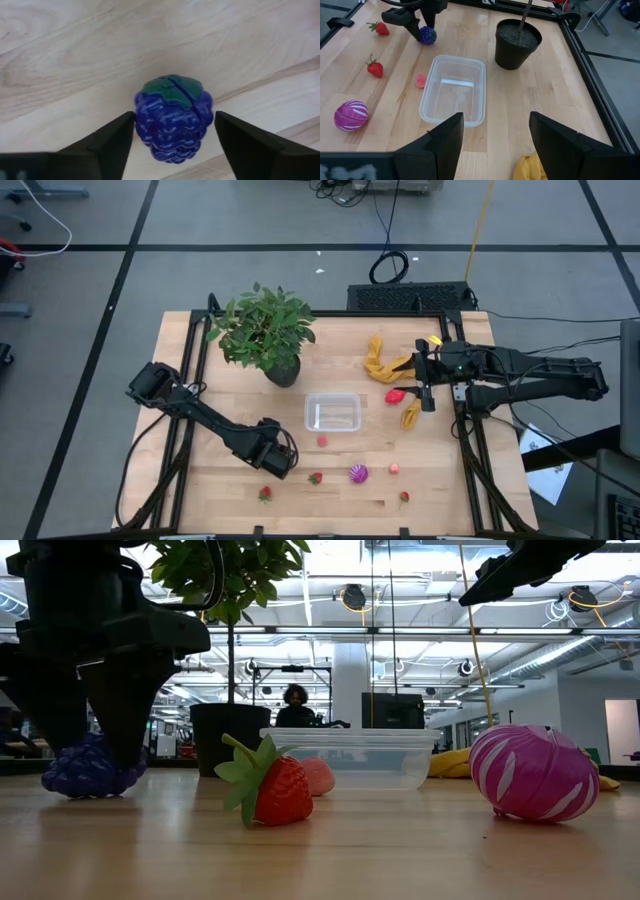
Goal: Pick and placing Produce into tupperware
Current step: Put the grapes into the bin
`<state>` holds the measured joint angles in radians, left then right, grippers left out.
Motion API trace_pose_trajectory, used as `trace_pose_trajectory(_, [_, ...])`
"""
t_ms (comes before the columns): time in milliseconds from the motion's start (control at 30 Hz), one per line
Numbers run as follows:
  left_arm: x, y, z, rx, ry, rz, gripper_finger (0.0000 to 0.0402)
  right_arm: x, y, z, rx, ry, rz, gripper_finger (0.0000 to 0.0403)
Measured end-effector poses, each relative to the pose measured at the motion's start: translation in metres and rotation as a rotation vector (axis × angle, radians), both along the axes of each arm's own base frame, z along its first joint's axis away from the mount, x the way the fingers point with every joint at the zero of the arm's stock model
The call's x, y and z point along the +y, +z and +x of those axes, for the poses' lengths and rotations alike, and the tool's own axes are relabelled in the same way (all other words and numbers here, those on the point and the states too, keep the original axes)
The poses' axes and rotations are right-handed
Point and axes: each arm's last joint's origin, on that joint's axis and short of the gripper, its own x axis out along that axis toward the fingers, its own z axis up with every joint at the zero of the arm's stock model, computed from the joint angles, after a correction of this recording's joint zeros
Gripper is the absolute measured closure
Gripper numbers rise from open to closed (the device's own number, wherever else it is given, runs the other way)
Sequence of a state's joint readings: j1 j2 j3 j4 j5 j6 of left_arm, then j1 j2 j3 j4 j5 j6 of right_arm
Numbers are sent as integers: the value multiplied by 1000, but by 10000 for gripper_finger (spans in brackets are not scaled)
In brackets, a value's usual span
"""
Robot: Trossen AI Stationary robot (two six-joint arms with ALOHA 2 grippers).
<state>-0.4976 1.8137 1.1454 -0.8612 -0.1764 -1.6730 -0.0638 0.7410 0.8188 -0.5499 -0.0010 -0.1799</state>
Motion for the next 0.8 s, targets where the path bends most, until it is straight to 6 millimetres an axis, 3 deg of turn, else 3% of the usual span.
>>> trace_pose_trajectory(267, [0,0,0,-4,0,5,180,0,0,0,0,0,0,183])
trace_pose_trajectory(800, [-2,4,3,-27,0,4,138,0,0,0,0,0,0,183])
